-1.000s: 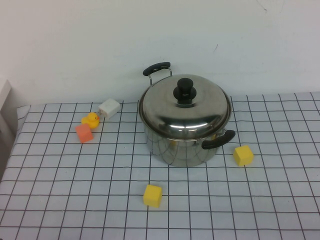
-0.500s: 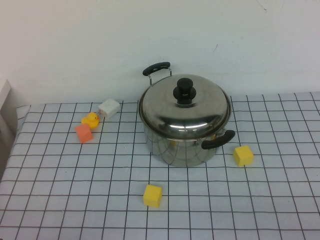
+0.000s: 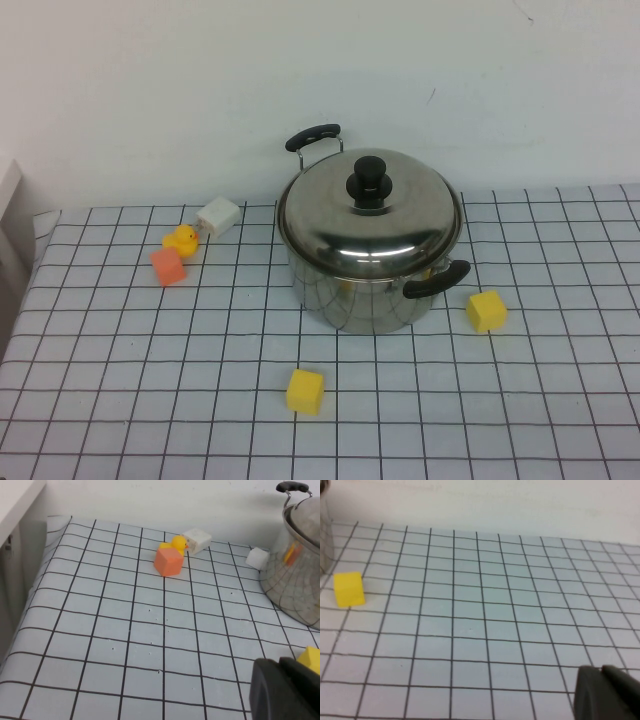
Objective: Cover the pot
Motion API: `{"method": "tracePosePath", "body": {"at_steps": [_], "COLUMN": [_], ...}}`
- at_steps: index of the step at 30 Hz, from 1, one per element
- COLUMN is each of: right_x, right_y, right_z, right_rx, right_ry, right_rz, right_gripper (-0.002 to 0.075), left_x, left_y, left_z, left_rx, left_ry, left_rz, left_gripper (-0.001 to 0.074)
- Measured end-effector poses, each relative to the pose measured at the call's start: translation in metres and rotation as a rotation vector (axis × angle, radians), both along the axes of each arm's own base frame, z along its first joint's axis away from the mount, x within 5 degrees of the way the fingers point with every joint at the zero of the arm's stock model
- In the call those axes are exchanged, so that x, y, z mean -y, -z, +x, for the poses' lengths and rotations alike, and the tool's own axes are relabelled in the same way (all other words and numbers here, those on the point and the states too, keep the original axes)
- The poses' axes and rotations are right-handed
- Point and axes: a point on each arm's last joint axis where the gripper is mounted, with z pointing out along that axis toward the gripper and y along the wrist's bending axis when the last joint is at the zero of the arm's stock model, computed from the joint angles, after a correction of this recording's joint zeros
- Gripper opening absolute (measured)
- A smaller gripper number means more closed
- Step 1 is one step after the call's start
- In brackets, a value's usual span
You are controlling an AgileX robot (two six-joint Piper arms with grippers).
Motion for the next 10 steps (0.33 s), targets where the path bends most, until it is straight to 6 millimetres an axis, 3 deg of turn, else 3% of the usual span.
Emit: {"method": "tracePosePath", "body": {"at_steps": [10], "right_x": [0.0004], "right_y": [0.0], "right_z": [-0.0001], "right_rx": [-0.007], "right_ry": [-0.011], "right_rz": [-0.046], "right_gripper": [0.0009], "left_x": [0.0], "left_y": [0.0], "left_z": [0.0], "left_rx": [0.0], "left_ry": [0.0], "left_rz": [0.0], "left_gripper": [-0.0001]}}
